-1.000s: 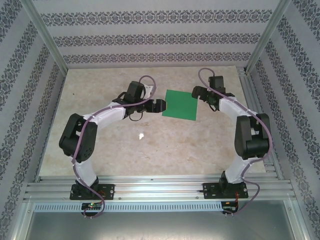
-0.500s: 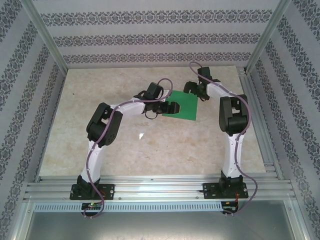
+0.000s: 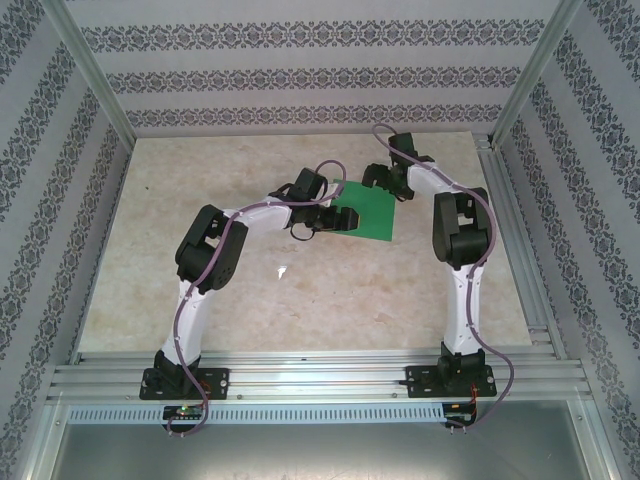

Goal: Fold a paper plane with a square sheet of paper (fold left side to right side)
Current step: Pick up the square sheet of paper from the center of the table.

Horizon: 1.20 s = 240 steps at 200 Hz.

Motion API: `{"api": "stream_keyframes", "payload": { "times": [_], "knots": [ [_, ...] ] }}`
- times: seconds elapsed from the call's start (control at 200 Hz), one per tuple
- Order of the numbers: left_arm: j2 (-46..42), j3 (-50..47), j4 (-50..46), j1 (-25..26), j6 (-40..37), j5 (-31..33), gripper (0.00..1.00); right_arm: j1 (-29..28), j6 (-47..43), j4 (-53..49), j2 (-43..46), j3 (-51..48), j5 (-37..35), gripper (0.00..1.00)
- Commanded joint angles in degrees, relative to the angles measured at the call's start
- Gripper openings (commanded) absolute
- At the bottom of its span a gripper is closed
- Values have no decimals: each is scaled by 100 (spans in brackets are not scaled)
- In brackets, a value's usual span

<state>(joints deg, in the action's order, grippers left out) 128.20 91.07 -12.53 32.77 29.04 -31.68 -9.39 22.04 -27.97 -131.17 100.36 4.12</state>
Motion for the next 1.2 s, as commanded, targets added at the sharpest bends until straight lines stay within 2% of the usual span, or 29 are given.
{"api": "stream_keyframes", "payload": {
  "times": [0.0,0.43,0.6,0.734,0.894,1.084,1.194],
  "knots": [
    [161,47,-96,96,41,-71,83,-200,215,-141,115,-517,690,98],
    [229,73,-100,121,61,-64,83,-358,148,231,710,-1379,1319,94],
    [227,78,-107,135,50,-67,83,-439,83,245,881,-1532,1371,88],
    [224,95,-129,136,36,-92,83,-439,-31,232,935,-1554,1416,77],
    [-43,33,-164,141,-88,-102,83,-430,-89,267,1077,-1584,1626,57],
    [-1130,-400,-285,-34,-390,66,85,-364,20,552,1568,-1946,1929,38],
    [-1942,-842,-309,-291,-524,118,86,-303,189,912,1938,-2318,2212,34]
  ]
}}
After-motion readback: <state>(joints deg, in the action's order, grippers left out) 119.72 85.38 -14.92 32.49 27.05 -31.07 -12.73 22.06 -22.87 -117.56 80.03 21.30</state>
